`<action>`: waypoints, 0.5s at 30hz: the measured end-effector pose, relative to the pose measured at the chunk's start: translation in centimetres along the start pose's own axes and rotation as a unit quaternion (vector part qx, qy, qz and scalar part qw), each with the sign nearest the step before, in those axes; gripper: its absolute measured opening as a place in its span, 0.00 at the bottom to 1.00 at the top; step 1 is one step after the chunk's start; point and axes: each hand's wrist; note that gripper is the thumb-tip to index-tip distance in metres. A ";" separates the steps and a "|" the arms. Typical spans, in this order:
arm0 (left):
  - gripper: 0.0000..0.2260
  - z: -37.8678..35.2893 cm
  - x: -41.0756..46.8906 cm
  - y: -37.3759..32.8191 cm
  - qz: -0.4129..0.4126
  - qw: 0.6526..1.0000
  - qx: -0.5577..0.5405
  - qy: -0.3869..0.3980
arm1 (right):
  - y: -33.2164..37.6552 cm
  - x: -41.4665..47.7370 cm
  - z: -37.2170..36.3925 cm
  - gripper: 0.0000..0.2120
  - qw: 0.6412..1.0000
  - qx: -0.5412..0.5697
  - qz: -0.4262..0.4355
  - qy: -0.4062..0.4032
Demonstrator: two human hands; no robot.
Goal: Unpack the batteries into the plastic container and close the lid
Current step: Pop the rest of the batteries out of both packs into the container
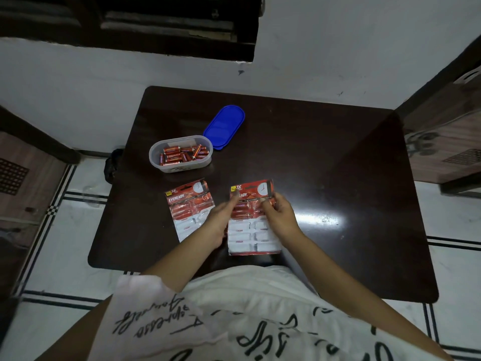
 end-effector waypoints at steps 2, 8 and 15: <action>0.20 -0.9 0.3 0.8 -0.064 0.996 0.037 -0.056 | 0.4 0.0 -0.4 0.05 1.000 -0.002 0.005 -0.005; 0.16 -1.1 0.8 1.2 -0.182 0.962 0.158 -0.131 | 0.8 -0.5 -0.8 0.04 1.000 0.020 0.005 -0.022; 0.17 -0.9 0.6 0.0 -0.151 0.981 0.080 -0.095 | 1.3 -0.5 -0.1 0.28 0.944 0.261 -0.172 0.106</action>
Point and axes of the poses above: each hand's wrist, its own x-axis towards the middle knuckle, its own z-axis out of the back of the hand, y = z × x, and after that the axes turned 11 degrees about -z, right-handed
